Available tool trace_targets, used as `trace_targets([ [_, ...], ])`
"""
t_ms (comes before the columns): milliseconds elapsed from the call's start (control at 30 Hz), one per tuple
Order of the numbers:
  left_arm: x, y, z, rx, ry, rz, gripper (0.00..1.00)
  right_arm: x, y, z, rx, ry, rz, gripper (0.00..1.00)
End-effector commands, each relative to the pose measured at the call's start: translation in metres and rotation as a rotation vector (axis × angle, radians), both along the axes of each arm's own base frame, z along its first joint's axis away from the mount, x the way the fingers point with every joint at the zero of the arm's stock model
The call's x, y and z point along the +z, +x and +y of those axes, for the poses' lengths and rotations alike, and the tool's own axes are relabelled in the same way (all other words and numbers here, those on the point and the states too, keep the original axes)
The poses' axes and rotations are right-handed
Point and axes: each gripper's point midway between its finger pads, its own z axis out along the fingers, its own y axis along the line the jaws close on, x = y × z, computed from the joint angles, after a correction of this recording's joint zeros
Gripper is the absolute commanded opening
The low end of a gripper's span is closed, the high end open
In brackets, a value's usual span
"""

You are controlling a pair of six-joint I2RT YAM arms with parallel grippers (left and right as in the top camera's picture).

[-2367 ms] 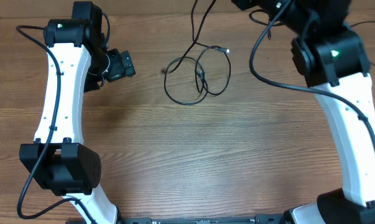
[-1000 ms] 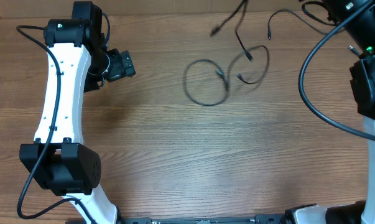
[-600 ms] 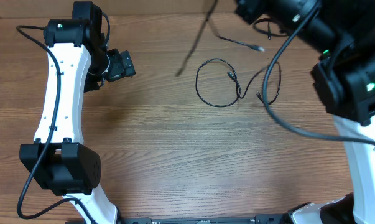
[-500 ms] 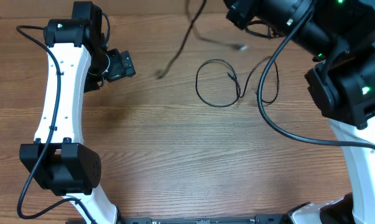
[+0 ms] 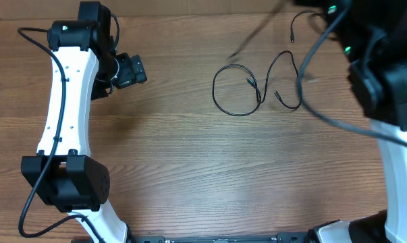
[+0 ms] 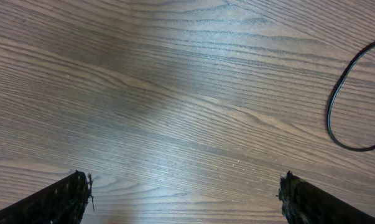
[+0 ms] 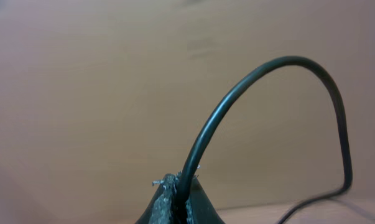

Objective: Untangle cables

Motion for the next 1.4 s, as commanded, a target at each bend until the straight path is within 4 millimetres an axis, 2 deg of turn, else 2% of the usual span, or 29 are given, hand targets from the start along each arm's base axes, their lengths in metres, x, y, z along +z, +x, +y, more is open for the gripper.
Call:
trace_targets([
  [0, 0.001, 0.001, 0.0, 0.022, -0.007, -0.005, 1.0, -0.001, -0.007, -0.109, -0.423, -0.069, 0.023, 0.04],
  [167, 0.001, 0.001, 0.001, 0.023, -0.007, -0.005, 1.0, -0.032, -0.014, -0.193, -0.591, -0.089, 0.152, 0.04],
  [267, 0.001, 0.001, 0.001, 0.023, -0.007, -0.005, 1.0, -0.054, -0.013, -0.233, -0.642, -0.065, 0.226, 0.04],
  [367, 0.001, 0.001, 0.001, 0.023, -0.007, -0.005, 0.99, -0.081, 0.0, -0.251, -0.575, -0.019, 0.301, 0.04],
  [567, 0.001, 0.001, 0.001, 0.023, -0.007, -0.005, 1.0, -0.135, 0.032, -0.247, -0.366, 0.09, 0.432, 0.04],
  [667, 0.001, 0.001, 0.0, 0.022, -0.007, -0.005, 1.0, -0.159, 0.038, -0.252, -0.375, 0.098, 0.497, 0.04],
  [733, 0.001, 0.001, 0.0, 0.022, -0.007, -0.005, 1.0, -0.175, 0.042, -0.264, -0.431, 0.082, 0.539, 0.04],
  [867, 0.001, 0.001, 0.0, 0.022, -0.007, -0.005, 0.99, -0.177, 0.037, -0.295, -0.579, 0.031, 0.541, 0.04],
  [1000, 0.001, 0.001, 0.0, 0.022, -0.007, -0.005, 1.0, -0.17, 0.02, -0.337, -0.736, 0.003, 0.517, 0.04],
  [1033, 0.001, 0.001, 0.0, 0.023, -0.007, -0.004, 0.99, -0.171, 0.011, -0.351, -0.776, 0.04, 0.517, 0.04],
  [1067, 0.001, 0.001, 0.0, 0.022, -0.007, -0.005, 1.0, -0.174, 0.007, -0.356, -0.797, 0.076, 0.521, 0.04],
  [1133, 0.001, 0.001, 0.0, 0.022, -0.007, -0.005, 0.99, -0.181, 0.003, -0.36, -0.784, 0.153, 0.529, 0.04],
  [1200, 0.001, 0.001, 0.0, 0.023, -0.008, -0.004, 1.0, -0.184, 0.009, -0.351, -0.705, 0.194, 0.53, 0.04],
  [1367, 0.001, 0.001, 0.0, 0.022, -0.007, -0.005, 1.0, -0.182, 0.033, -0.304, -0.416, 0.284, 0.514, 0.04],
])
